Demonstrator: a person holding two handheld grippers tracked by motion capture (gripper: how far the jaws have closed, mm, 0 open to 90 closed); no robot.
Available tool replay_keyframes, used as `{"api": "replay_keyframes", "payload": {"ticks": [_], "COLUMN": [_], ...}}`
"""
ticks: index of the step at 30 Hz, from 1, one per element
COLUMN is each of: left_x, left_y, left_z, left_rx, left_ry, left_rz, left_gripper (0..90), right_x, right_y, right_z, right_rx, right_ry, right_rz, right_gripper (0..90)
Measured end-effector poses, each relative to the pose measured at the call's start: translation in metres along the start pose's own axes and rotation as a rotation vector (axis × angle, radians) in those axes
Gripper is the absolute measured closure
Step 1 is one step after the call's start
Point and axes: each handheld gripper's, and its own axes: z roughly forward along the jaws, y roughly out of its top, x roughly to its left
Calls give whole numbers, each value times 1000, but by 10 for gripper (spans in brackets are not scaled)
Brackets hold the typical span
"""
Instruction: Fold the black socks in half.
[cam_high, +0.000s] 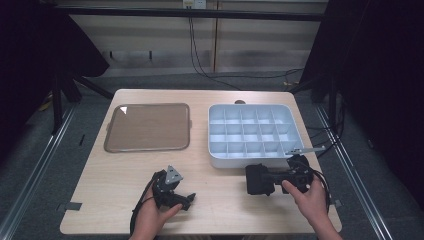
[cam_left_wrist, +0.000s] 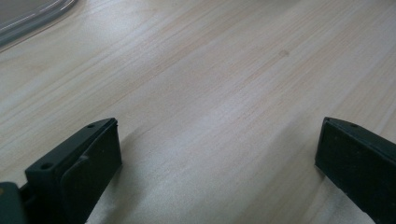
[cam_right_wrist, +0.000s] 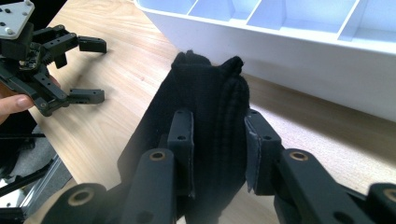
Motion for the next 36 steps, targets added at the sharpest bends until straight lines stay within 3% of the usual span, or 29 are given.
{"api": "replay_keyframes", "payload": {"ticks": [15, 36], "left_x": [0, 0], "left_y": [0, 0], "left_z": [0, 0], "left_rx": [3, 3], "left_ry": [-3, -2], "left_rz": [2, 3], "left_gripper": [0, 0], "right_x": [5, 0], "right_y": [16, 34], "right_z": [-12, -47], "right_rx": [19, 8], "right_ry": [-24, -77], "right_rz": [-29, -48], "right_gripper": [683, 683]}}
